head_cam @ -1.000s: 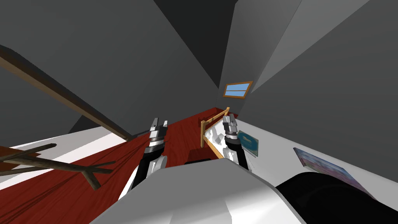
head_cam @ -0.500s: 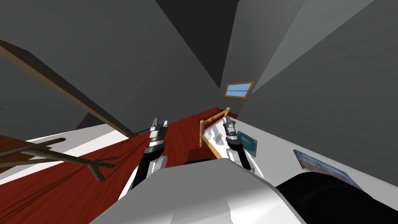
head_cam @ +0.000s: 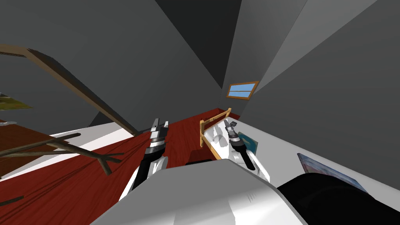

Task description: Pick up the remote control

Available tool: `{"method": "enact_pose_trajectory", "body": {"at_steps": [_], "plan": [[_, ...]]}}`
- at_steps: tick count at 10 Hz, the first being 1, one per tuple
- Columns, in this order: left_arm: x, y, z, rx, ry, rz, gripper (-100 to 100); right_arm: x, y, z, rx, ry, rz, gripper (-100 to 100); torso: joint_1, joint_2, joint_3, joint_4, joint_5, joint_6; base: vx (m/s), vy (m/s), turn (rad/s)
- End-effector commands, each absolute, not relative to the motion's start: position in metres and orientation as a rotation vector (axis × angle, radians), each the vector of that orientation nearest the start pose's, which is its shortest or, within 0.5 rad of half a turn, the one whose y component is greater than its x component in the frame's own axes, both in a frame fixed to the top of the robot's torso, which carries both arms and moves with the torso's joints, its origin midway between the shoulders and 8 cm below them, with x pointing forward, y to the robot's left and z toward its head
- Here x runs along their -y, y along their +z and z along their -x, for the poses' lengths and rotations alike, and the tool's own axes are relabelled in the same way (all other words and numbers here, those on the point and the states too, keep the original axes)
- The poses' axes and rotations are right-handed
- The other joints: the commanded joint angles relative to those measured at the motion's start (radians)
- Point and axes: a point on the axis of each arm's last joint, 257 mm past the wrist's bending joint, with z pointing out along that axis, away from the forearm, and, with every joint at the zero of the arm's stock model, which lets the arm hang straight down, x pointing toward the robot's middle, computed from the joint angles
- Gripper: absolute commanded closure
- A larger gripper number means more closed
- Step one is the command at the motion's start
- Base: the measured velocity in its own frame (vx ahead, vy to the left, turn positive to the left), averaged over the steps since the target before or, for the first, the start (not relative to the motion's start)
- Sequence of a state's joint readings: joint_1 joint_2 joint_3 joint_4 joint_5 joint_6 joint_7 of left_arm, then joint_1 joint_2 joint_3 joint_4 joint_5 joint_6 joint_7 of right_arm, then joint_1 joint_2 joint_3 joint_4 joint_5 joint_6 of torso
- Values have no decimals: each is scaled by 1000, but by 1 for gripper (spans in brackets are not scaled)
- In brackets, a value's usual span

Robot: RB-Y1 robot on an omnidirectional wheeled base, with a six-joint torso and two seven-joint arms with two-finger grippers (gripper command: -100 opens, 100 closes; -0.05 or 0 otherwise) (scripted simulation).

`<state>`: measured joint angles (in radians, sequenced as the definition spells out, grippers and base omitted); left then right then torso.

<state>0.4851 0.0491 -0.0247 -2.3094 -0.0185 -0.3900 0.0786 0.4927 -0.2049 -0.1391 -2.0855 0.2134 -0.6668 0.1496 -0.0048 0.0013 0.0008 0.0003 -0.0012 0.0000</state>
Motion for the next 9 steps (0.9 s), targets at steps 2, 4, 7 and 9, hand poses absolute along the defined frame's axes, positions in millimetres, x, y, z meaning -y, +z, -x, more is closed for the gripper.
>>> {"method": "enact_pose_trajectory", "body": {"at_steps": [2, 4, 7, 9], "plan": [[-264, 20, -359, -690, -1376, 702, 0, 294, -52, -358, -1003, 816, -214, -100, -1, 0, 0, 0, 0, 0, -23, -70, 95], [-264, 20, -359, -690, -1376, 703, 0, 307, -82, -362, -1101, 699, -130, -100, 1, -1, -1, 0, 0, 0, -5, -53, 119], [-264, 20, -359, -690, -1376, 703, 0, 311, -108, -364, -1184, 618, -63, -100, 2, -2, -1, 0, 0, 0, -5, -39, 61], [-264, 20, -359, -690, -1376, 703, 0, 318, -129, -364, -1251, 551, -5, -100, 3, -2, -1, 0, 1, 0, -3, -27, 91]]}}
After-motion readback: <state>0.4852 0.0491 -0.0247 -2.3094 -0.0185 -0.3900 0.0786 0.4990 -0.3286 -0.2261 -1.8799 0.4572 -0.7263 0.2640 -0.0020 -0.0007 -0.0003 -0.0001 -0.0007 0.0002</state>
